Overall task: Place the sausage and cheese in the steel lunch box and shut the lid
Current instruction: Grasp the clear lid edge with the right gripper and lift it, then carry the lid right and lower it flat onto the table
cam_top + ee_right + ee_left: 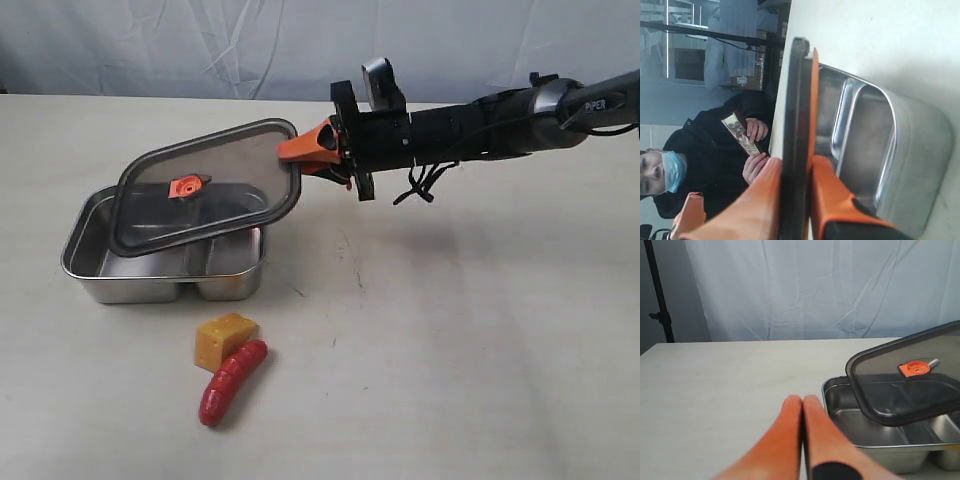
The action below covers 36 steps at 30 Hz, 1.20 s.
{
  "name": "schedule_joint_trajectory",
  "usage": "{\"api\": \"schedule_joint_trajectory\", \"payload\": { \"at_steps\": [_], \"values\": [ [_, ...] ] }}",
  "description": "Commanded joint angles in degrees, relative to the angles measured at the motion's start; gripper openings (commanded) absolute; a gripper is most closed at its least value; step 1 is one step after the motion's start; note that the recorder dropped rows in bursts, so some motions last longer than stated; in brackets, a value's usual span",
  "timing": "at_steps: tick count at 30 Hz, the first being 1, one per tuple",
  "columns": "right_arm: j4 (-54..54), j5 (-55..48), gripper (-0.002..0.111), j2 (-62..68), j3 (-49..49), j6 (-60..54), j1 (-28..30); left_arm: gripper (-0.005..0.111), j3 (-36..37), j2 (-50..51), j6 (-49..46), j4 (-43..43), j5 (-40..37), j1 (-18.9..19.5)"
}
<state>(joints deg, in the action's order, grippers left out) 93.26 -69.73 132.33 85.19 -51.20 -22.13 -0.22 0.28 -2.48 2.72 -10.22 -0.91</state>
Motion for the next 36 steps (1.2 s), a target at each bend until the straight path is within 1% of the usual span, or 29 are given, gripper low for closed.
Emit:
{"api": "schedule_joint_trajectory", "payload": {
  "at_steps": [1, 4, 6, 8, 10, 11, 12, 13, 14, 15, 17, 18, 20, 21, 22, 23, 26, 27, 28, 31, 36],
  "values": [
    [1.23, -0.23, -0.001, -1.89, 0.25, -0.26, 0.48, 0.000, 0.22, -0.28, 0.29, -0.05, 0.39, -0.39],
    [2.20, -0.23, -0.001, -3.30, 0.37, -1.30, 1.53, 0.000, 0.22, -0.28, 0.29, -0.05, 0.39, -0.39],
    [2.61, -0.23, -0.001, -4.72, 1.95, -3.17, 3.96, 0.000, 0.22, -0.28, 0.29, -0.05, 0.39, -0.39],
    [1.83, -0.23, -0.001, -5.98, 5.35, -3.32, 6.99, 0.000, 0.22, -0.28, 0.29, -0.05, 0.39, -0.39],
    [-2.22, -0.23, -0.001, -7.30, 9.92, -4.50, 9.43, 0.000, 0.22, -0.28, 0.29, -0.05, 0.39, -0.39],
    [-8.37, -0.23, -0.001, -8.10, 13.74, -4.99, 10.83, 0.000, 0.22, -0.28, 0.29, -0.05, 0.39, -0.39],
    [-12.03, -0.23, -0.001, -8.44, 15.97, -5.38, 11.22, 0.000, 0.22, -0.28, 0.29, -0.05, 0.39, -0.39],
    [-19.28, -0.23, -0.001, -9.50, 19.89, -6.34, 11.76, 0.000, 0.22, -0.28, 0.29, -0.05, 0.39, -0.39],
    [-23.64, -0.23, -0.001, -9.89, 22.07, -6.32, 11.76, 0.000, 0.22, -0.28, 0.29, -0.05, 0.39, -0.39],
    [-30.60, -0.23, -0.001, -10.78, 25.72, -6.32, 11.76, 0.000, 0.22, -0.28, 0.29, -0.05, 0.39, -0.39],
    [-38.00, -0.23, -0.001, -11.68, 30.49, -6.32, 11.64, 0.000, 0.22, -0.28, 0.29, -0.05, 0.39, -0.39],
    [-40.12, -0.23, -0.001, -12.16, 31.68, -6.32, 11.35, 0.000, 0.22, -0.28, 0.29, -0.05, 0.39, -0.39],
    [-53.29, -0.23, -0.001, -13.58, 34.32, -6.32, 9.38, 0.000, 0.22, -0.28, 0.29, -0.05, 0.39, -0.39],
    [-56.20, -0.23, -0.001, -13.86, 34.57, -6.32, 8.77, 0.000, 0.22, -0.28, 0.29, -0.05, 0.39, -0.39],
    [-61.94, -0.23, -0.001, -14.15, 34.55, -6.18, 7.03, 0.000, 0.22, -0.28, 0.29, -0.05, 0.39, -0.39],
    [-63.69, -0.23, -0.001, -14.15, 34.55, -6.11, 6.05, 0.000, 0.22, -0.28, 0.29, -0.05, 0.39, -0.39],
    [-70.26, -0.23, -0.001, -13.69, 34.45, -6.01, 0.33, 0.000, 0.22, -0.28, 0.29, -0.05, 0.39, -0.39],
    [-72.55, -0.23, -0.001, -13.55, 34.45, -6.19, -0.75, 0.000, 0.22, -0.28, 0.29, -0.05, 0.39, -0.39],
    [-78.29, -0.23, -0.001, -13.45, 34.45, -6.16, -3.46, 0.000, 0.22, -0.28, 0.29, -0.05, 0.39, -0.39],
    [-83.13, -0.23, -0.001, -13.45, 34.35, -6.16, -6.50, 0.000, 0.22, -0.28, 0.29, -0.05, 0.39, -0.39],
    [-85.03, -0.23, -0.001, -13.45, 32.63, -6.16, -9.34, 0.000, 0.22, -0.28, 0.29, -0.05, 0.39, -0.39]
  ]
}}
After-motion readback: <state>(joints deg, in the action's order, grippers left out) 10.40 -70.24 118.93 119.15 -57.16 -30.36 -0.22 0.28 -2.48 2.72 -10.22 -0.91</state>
